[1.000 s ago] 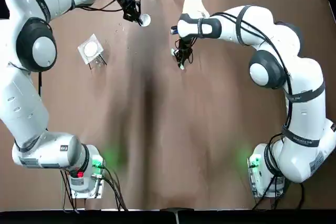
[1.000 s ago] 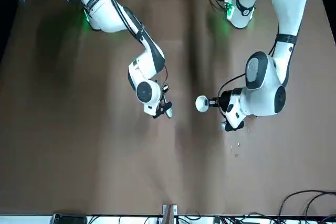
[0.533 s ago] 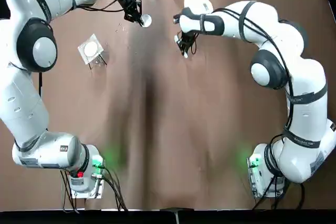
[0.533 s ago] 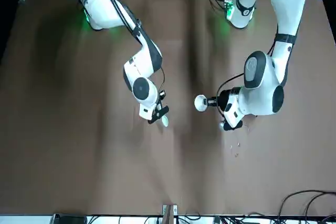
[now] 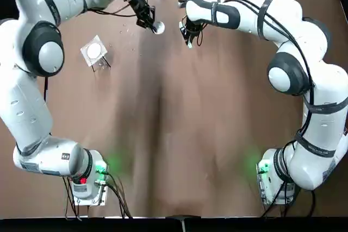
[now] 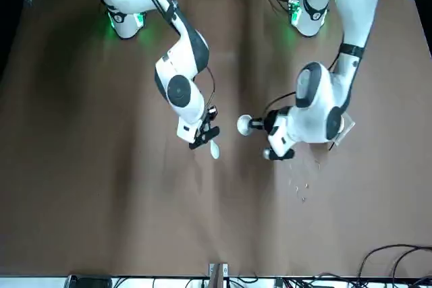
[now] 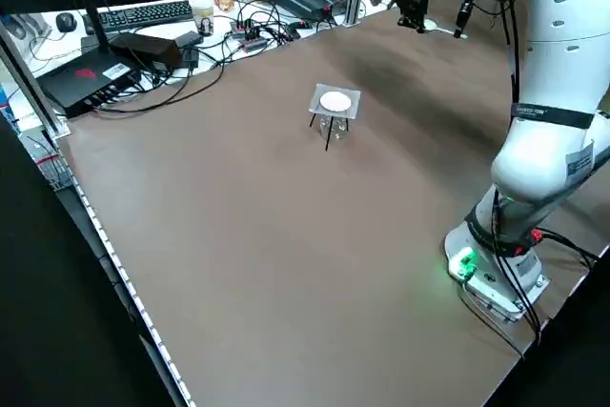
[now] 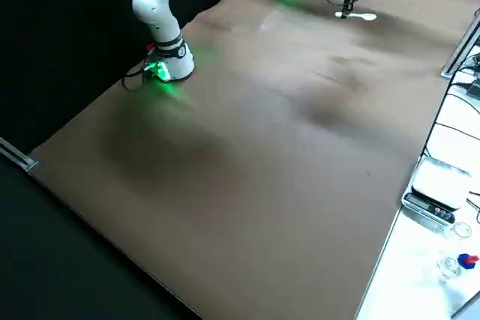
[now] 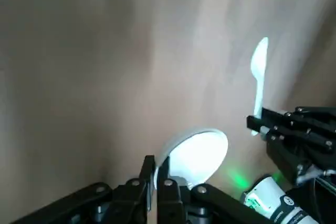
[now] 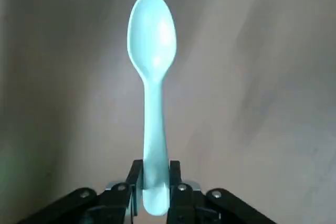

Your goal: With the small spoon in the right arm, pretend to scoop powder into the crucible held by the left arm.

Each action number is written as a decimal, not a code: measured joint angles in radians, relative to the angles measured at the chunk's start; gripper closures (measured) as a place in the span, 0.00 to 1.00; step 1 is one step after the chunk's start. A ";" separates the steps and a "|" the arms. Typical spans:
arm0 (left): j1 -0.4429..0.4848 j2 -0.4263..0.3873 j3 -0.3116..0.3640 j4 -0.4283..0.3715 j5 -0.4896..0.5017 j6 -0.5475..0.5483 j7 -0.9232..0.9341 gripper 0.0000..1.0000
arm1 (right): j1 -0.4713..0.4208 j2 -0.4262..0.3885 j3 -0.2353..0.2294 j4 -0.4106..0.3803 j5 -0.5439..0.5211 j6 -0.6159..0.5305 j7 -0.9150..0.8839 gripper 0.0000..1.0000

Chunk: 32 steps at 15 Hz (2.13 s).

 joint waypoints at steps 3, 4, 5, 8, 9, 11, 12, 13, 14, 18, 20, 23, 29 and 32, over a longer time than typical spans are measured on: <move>-0.069 0.024 -0.001 0.000 0.000 0.072 -0.034 0.94 | 0.012 -0.009 0.008 0.099 0.013 -0.118 0.035 0.76; -0.081 0.029 -0.001 0.000 0.000 0.082 -0.040 0.94 | 0.011 -0.015 0.008 0.130 0.030 -0.164 0.038 0.76; -0.086 0.032 0.000 0.000 0.000 0.087 -0.041 0.94 | 0.009 -0.021 0.006 0.154 0.040 -0.202 0.039 0.76; -0.079 0.032 0.002 0.001 0.000 0.088 -0.041 0.94 | -0.006 -0.044 0.005 0.188 0.070 -0.268 0.037 0.76; -0.077 0.032 0.003 0.001 0.000 0.088 -0.041 0.94 | -0.010 -0.050 0.004 0.192 0.090 -0.288 0.029 0.76; -0.077 0.032 0.003 0.001 0.000 0.088 -0.042 0.94 | -0.012 -0.057 0.004 0.193 0.164 -0.320 -0.001 0.76; -0.079 0.032 0.002 0.001 0.000 0.088 -0.044 0.94 | -0.011 -0.056 0.005 0.192 0.235 -0.323 -0.023 0.76; -0.079 0.032 0.002 0.001 0.000 0.088 -0.050 0.94 | -0.011 -0.056 0.005 0.192 0.252 -0.323 -0.032 0.76; -0.080 0.032 0.001 0.002 0.000 0.088 -0.058 0.94 | -0.012 -0.056 0.005 0.191 0.267 -0.324 -0.039 0.76; -0.081 0.032 0.001 0.007 0.000 0.088 -0.117 0.94 | -0.022 -0.053 -0.001 0.183 0.366 -0.330 -0.084 0.76; -0.087 0.032 0.000 0.011 0.011 0.087 -0.167 0.94 | -0.032 -0.045 -0.002 0.179 0.429 -0.333 -0.092 0.76; -0.091 0.029 -0.006 0.015 0.071 0.064 -0.239 0.94 | -0.045 -0.027 -0.002 0.152 0.493 -0.333 -0.095 0.76; -0.089 0.028 -0.007 0.024 0.102 0.017 -0.270 0.94 | -0.076 0.011 -0.004 0.134 0.635 -0.333 -0.099 0.76; -0.090 0.028 -0.007 0.024 0.102 0.016 -0.271 0.94 | -0.078 0.023 -0.003 0.130 0.692 -0.335 -0.098 0.76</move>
